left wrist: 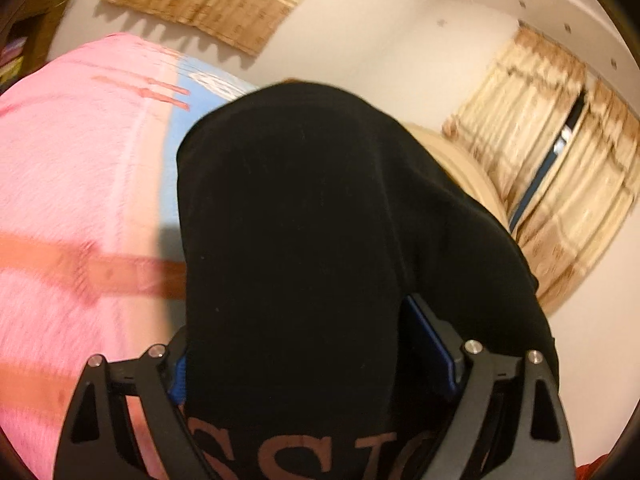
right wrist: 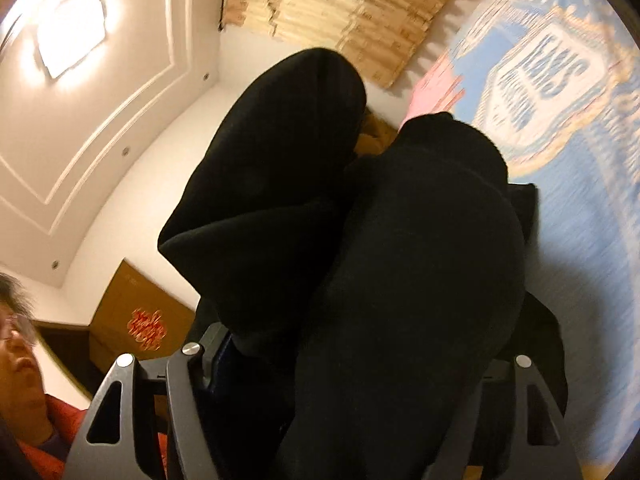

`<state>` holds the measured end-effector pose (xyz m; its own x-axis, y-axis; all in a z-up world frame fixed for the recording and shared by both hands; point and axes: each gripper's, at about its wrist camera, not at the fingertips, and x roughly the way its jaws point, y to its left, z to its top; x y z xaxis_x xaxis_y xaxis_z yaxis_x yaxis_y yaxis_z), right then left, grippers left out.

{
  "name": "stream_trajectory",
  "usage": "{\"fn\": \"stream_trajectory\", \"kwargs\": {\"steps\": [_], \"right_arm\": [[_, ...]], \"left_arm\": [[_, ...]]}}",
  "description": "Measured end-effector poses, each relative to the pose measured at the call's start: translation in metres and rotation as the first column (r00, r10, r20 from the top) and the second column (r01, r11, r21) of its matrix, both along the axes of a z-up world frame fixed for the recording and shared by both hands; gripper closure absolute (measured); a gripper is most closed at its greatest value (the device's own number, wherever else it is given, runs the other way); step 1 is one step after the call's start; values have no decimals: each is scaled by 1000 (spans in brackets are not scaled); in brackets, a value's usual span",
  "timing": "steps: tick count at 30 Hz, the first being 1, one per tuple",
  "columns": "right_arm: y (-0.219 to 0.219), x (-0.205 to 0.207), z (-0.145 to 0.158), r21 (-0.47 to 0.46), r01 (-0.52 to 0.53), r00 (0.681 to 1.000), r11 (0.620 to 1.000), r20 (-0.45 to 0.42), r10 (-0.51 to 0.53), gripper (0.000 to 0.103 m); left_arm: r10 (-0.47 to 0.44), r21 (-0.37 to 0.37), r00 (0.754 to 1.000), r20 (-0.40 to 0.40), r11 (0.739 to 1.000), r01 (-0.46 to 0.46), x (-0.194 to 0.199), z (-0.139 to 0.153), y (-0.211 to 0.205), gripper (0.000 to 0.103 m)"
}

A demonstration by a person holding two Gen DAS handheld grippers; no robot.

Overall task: Fold large clothes
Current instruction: 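Carry the hoodie bundle with both grippers toward the dark round table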

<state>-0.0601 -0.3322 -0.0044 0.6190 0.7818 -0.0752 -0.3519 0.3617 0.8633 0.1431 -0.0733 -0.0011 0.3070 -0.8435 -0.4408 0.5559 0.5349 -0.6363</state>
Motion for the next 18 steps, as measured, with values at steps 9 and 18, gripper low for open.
{"fn": "stream_trajectory", "kwargs": {"steps": [9, 18], "right_arm": [[147, 33, 27, 47, -313, 946, 949, 103, 307, 32], [349, 149, 19, 147, -589, 806, 794, 171, 567, 32]], "left_arm": [[252, -31, 967, 41, 967, -251, -31, 21, 137, 13], [590, 56, 794, 148, 796, -602, 0, 41, 300, 14]]}}
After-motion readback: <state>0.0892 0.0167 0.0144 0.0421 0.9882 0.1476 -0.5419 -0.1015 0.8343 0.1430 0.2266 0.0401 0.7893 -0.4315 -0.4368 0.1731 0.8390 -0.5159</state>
